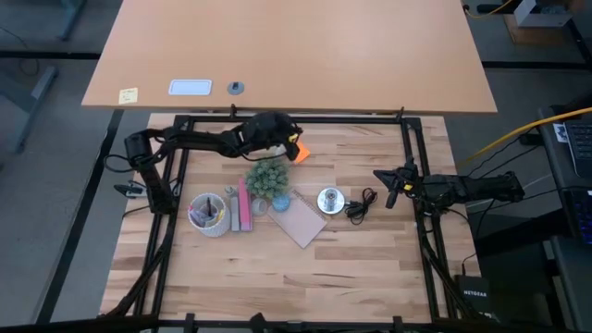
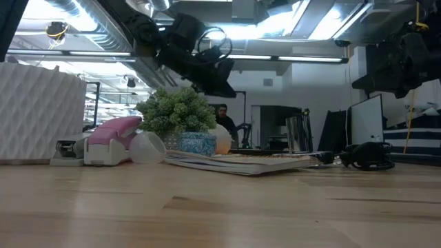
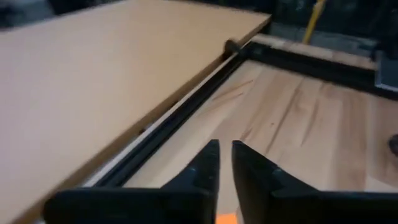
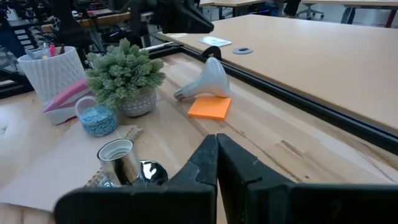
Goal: Screw lightbulb
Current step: Insert the lightbulb into the silver lamp socket
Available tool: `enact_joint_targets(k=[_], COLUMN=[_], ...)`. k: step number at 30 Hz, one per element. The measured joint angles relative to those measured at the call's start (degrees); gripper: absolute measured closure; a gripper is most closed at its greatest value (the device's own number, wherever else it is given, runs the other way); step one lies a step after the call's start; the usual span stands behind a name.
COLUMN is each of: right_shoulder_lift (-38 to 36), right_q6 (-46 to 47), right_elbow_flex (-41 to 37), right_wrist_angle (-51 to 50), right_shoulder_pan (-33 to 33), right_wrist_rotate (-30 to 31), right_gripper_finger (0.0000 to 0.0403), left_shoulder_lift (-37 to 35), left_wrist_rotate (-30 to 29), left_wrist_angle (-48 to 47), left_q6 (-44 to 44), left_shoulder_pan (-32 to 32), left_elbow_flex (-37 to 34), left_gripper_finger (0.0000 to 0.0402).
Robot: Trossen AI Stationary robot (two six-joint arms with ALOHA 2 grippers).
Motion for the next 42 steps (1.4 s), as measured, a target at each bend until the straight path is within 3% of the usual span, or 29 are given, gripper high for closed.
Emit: enact_joint_targets(k=[6, 11, 16, 27, 42], right_shoulder_lift=[0.0, 0.0, 0.0, 0.0, 0.0], right_q6=[1.7, 4.5, 4.5, 4.5, 4.5], right_elbow_flex=[0.0, 0.0, 0.0, 0.0, 0.0], right_wrist_angle=[0.0, 0.0, 0.0, 0.0, 0.0], right_shoulder_pan=[0.0, 0.0, 0.0, 0.0, 0.0], right_wrist_rotate=[0.0, -0.6, -0.9, -0.9, -0.9], right_gripper_finger=[0.0397, 0.0397, 0.0397, 0.0397, 0.0397], left_shoulder_lift=[-0.2, -0.2, -0.2, -0.2, 5.7], left_wrist_rotate=[-0.8, -0.8, -0.8, 3.3, 5.0], left_wrist_angle=[-8.8, -15.2, -19.9, -30.3, -23.5], left_q6=[-8.5, -16.0, -21.2, -22.1, -25.6], left_shoulder_pan=[1.3, 2.7, 4.0, 3.0, 1.9], left_elbow_flex=[0.0, 0.0, 0.0, 0.0, 0.2], left_gripper_finger=[0.028, 0.0254, 0.0251, 0.0251, 0.0251])
